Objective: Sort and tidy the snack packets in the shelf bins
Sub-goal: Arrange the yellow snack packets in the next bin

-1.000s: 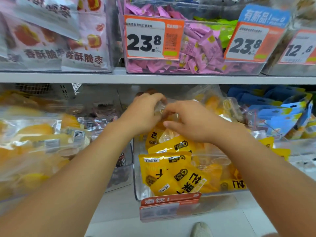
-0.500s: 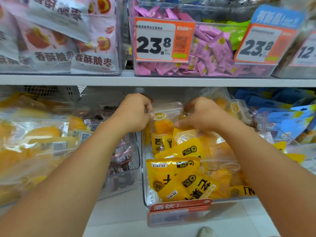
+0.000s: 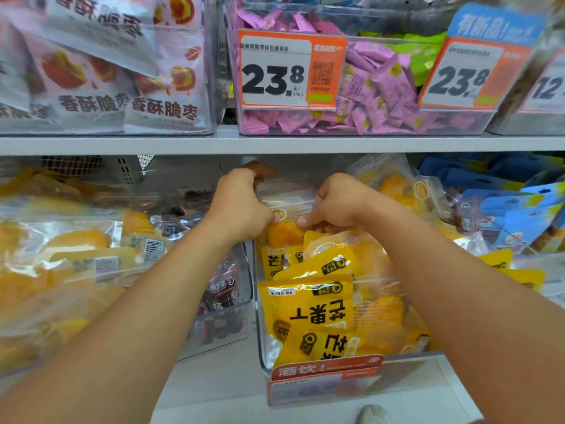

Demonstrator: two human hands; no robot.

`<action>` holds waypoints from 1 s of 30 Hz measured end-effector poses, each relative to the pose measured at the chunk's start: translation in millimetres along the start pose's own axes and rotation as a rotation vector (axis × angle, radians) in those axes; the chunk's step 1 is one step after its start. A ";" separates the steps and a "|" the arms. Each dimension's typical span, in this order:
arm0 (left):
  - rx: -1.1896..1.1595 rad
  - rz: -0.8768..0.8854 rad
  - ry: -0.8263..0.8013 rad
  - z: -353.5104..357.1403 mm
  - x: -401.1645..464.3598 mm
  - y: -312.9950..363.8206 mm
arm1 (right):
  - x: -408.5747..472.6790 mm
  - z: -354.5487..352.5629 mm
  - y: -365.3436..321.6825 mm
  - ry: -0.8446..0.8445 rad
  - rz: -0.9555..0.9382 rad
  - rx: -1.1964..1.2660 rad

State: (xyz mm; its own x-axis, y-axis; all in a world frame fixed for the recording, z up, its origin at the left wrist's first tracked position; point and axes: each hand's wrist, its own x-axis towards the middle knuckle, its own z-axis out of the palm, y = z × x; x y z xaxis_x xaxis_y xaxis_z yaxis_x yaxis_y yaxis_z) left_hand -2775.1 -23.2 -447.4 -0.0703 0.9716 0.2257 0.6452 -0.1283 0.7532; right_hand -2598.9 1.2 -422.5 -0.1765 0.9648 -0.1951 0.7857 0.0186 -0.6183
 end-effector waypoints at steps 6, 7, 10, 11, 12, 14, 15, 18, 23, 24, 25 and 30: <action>-0.015 0.092 0.090 -4.5 -3.4 3.6 | -4.4 5.9 6.0 0.081 0.016 0.440; -0.002 0.094 0.086 -6.7 -4.2 5.6 | -2.9 6.9 7.0 0.089 0.027 0.529; 0.134 0.053 0.002 -6.6 -6.7 9.6 | -0.3 10.0 9.8 0.038 0.070 0.661; 0.193 0.038 -0.027 -5.1 -7.2 11.1 | -0.4 10.0 10.8 0.001 0.089 0.641; 0.248 0.023 -0.045 -3.8 -7.5 13.0 | -0.1 9.2 11.5 -0.031 0.104 0.599; 0.336 -0.007 -0.049 -2.9 -9.4 18.9 | -1.4 4.4 10.9 -0.071 0.069 0.400; 0.377 -0.021 -0.047 -3.1 -10.6 22.7 | -0.8 1.4 10.3 -0.070 0.035 0.274; 0.491 -0.019 -0.058 -1.7 -14.9 30.7 | 1.7 -8.6 9.8 0.106 -0.065 -0.113; 0.639 0.078 -0.099 1.7 -16.4 29.0 | 5.5 -2.8 14.7 0.222 -0.107 -0.544; 0.656 0.103 -0.126 2.3 -16.0 27.7 | 6.2 0.0 14.9 0.204 -0.108 -0.562; 0.667 0.125 -0.158 2.9 -15.7 26.5 | 6.3 1.7 14.6 0.201 -0.101 -0.562; 0.696 0.191 -0.223 5.2 -15.4 27.4 | 2.7 0.9 16.2 0.218 -0.068 -0.558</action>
State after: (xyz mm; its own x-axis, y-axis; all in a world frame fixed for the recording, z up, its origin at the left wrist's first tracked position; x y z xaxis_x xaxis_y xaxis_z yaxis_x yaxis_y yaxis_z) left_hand -2752.4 -40.7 -433.4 0.1990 0.9717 0.1271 0.9674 -0.2155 0.1328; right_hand -2587.2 3.9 -433.7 -0.1585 0.9870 0.0278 0.9798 0.1607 -0.1191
